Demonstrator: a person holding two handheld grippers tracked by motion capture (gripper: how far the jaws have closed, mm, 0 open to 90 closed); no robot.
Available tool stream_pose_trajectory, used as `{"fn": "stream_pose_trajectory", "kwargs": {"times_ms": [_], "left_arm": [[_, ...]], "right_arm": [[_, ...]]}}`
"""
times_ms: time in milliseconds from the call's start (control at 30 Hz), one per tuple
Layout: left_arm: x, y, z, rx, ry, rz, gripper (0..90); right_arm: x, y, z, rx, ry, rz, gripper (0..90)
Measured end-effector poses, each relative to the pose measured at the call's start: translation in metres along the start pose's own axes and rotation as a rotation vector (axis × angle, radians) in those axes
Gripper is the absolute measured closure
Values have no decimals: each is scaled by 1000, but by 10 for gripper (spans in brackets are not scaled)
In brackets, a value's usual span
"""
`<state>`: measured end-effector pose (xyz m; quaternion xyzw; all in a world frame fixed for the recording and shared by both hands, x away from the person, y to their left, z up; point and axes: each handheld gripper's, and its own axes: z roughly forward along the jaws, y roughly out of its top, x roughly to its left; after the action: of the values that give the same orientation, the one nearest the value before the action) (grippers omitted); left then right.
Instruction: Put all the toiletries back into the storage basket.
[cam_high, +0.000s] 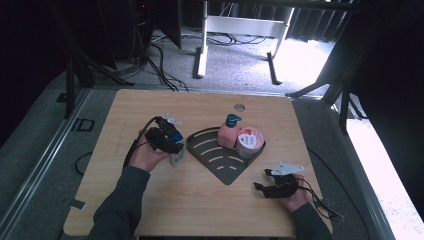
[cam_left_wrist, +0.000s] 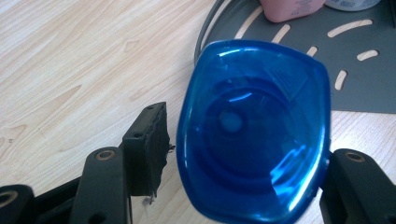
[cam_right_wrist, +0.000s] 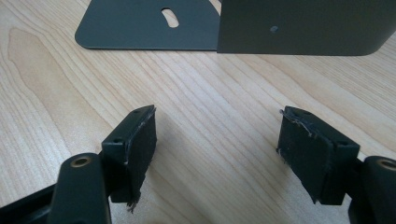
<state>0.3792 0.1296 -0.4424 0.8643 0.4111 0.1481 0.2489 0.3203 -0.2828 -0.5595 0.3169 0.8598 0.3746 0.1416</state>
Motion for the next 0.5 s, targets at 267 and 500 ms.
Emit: {"fn": "stream_pose_trajectory", "kwargs": {"times_ms": [267, 500], "left_arm": [[-1, 3, 6, 50, -5, 18, 411], [-3, 2, 12, 84, -10, 29, 417]], "right_arm": [[0, 0, 0, 0, 0, 0, 277], [0, 0, 0, 0, 1, 0, 276]]}}
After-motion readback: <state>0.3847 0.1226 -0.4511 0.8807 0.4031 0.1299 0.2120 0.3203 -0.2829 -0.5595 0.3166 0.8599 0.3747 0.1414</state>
